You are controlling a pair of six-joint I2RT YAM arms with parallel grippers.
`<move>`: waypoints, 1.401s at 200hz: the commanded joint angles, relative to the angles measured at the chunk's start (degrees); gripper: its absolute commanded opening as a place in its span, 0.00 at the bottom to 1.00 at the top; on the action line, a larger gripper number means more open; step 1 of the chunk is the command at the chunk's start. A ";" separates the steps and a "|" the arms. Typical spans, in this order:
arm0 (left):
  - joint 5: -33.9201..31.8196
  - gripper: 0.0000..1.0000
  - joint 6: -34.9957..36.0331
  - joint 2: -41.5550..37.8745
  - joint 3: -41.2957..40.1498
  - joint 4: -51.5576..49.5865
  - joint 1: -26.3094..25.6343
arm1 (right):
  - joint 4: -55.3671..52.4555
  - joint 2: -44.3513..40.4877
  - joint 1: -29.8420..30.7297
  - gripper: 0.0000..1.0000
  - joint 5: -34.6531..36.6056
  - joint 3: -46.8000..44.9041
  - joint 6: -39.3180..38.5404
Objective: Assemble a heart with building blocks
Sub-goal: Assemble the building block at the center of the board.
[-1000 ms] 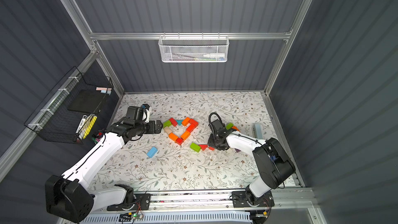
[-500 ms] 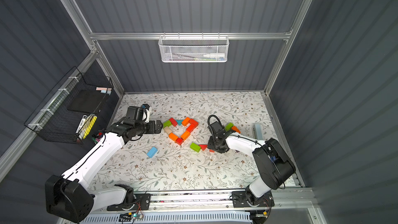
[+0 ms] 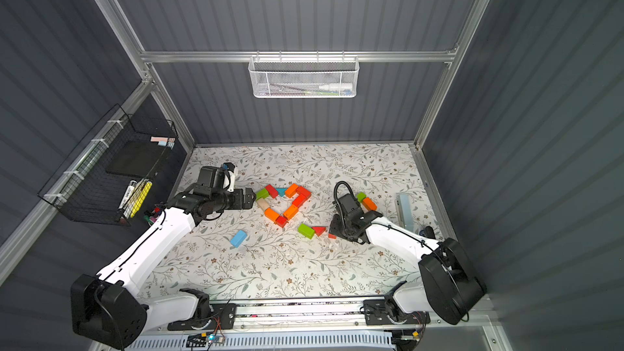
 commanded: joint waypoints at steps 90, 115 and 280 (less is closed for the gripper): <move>1.16 0.99 0.02 -0.48 -0.51 -0.14 0.15 | -0.35 4.35 -0.88 0.06 0.40 -0.20 -4.40; 0.82 0.99 -0.06 -0.94 -0.68 0.07 0.13 | 0.85 6.38 -0.79 0.06 -1.82 0.86 -5.19; 0.54 0.99 -0.09 -0.75 -0.69 -0.16 0.13 | -10.05 3.44 -1.15 0.14 6.24 2.99 -9.25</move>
